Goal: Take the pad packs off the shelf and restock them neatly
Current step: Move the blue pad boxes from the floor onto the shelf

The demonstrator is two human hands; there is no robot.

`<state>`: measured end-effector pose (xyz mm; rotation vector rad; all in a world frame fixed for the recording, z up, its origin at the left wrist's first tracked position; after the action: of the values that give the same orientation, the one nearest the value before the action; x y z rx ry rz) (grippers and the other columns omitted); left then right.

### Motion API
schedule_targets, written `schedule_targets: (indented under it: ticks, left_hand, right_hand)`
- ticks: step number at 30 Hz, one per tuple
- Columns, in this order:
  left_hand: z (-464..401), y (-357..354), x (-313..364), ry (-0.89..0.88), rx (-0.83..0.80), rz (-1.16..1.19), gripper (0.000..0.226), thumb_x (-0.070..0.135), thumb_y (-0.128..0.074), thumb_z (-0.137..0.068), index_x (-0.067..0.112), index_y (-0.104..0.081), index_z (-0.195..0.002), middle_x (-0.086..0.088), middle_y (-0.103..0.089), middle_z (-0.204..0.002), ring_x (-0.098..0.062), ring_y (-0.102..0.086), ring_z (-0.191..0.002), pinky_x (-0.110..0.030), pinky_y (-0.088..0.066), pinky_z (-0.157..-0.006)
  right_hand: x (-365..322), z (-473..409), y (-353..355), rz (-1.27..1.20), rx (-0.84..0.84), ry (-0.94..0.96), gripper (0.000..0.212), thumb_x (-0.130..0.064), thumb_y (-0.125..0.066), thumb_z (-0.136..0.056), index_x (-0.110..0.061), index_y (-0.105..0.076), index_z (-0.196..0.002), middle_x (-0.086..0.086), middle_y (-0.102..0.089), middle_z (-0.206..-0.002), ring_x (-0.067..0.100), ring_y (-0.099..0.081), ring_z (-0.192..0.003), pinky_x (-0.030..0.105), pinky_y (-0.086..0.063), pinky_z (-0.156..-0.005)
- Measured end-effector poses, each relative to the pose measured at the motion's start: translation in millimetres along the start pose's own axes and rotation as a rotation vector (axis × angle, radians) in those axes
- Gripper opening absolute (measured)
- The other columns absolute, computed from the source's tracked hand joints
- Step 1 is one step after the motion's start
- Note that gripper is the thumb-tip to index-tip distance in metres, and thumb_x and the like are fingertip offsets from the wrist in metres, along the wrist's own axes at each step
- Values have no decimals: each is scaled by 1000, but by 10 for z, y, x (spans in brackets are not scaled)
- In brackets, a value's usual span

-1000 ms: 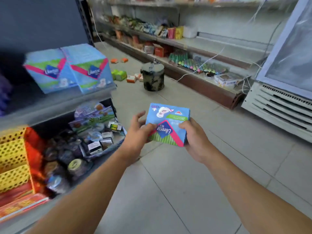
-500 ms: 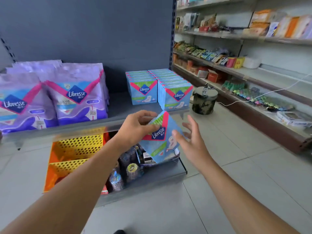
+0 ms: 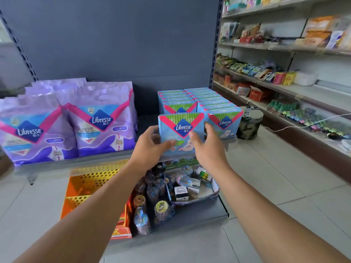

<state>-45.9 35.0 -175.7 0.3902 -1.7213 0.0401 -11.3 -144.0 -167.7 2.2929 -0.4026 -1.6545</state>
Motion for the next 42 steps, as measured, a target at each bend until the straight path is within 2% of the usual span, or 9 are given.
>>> schedule_targets:
  ticks: [2,5,13,16,21,30,33,37,42]
  left_hand:
    - [-152,63,14,-41,57,-84,47,25,-82,-77,20,-57,-117,1,-72,-99,-16,-70,-89,-35,-58,-78]
    - [-429,67,11,-64,129,-203,43,27,-81,-77,24,-57,-112,5,-70,-97,-13,-68,-86,-28,-54,-74]
    - [-881,-194,-110,-9,151,-361,47,28,-79,-79,16,-53,-116,7,-60,-97,-9,-55,-80,-11,-38,-58]
    - [-933,-230,-174,40,169,-403,47,26,-76,-83,15,-47,-117,3,-59,-106,-11,-55,-85,-13,-36,-55]
    - [-957,-267,-196,36,200,-434,49,25,-75,-83,17,-42,-119,-3,-60,-118,-15,-58,-93,-23,-43,-66]
    - [-952,-272,-209,53,201,-485,48,26,-70,-87,15,-38,-120,-7,-58,-121,-13,-55,-91,-18,-40,-55]
    - [-929,-280,-199,62,204,-498,48,26,-70,-86,15,-37,-118,-9,-58,-121,-21,-60,-97,-27,-45,-65]
    - [-826,-272,-107,57,222,-519,53,24,-73,-82,12,-36,-119,-10,-49,-123,-26,-56,-105,-31,-41,-72]
    - [-409,-281,170,-113,296,-730,49,27,-63,-86,12,-40,-127,-8,-43,-129,-29,-42,-119,-39,-42,-89]
  right_hand:
    - [-68,-69,-37,88,29,60,58,-35,-54,-97,-15,-35,-148,-1,-42,-148,17,-39,-137,28,-33,-109]
    - [-108,-165,-73,188,60,105,55,-31,-54,-98,-12,-37,-147,2,-44,-147,19,-41,-135,21,-32,-102]
    - [-6,-313,-204,506,-92,211,41,-22,-47,-96,-11,-49,-135,8,-54,-126,27,-53,-112,36,-44,-87]
    - [41,-322,-290,576,-155,226,39,-23,-45,-97,-12,-50,-134,8,-55,-122,27,-53,-109,36,-43,-83]
    - [62,-307,-389,606,-201,236,41,-25,-46,-97,-10,-48,-136,8,-53,-127,27,-50,-115,37,-44,-87]
    - [80,-298,-371,621,-199,258,40,-25,-46,-97,-11,-49,-134,8,-53,-126,26,-46,-117,35,-43,-89]
    - [79,-306,-349,641,-207,257,41,-26,-45,-97,-11,-49,-135,8,-53,-125,26,-45,-117,36,-42,-90]
    - [46,-280,-299,665,-222,263,43,-26,-46,-97,-11,-47,-137,9,-53,-125,27,-46,-118,38,-43,-91]
    - [-78,-124,-79,734,-241,294,46,-26,-44,-98,-11,-43,-141,10,-51,-130,29,-44,-120,39,-43,-92]
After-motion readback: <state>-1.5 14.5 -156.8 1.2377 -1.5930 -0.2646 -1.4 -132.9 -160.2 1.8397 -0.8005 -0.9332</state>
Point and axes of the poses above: each hand's wrist, its own z-axis away from the middle knuckle, its own y-axis out of the back of the hand, x = y × z, the point moved 5 cm from there along -z, towards the middle knuckle
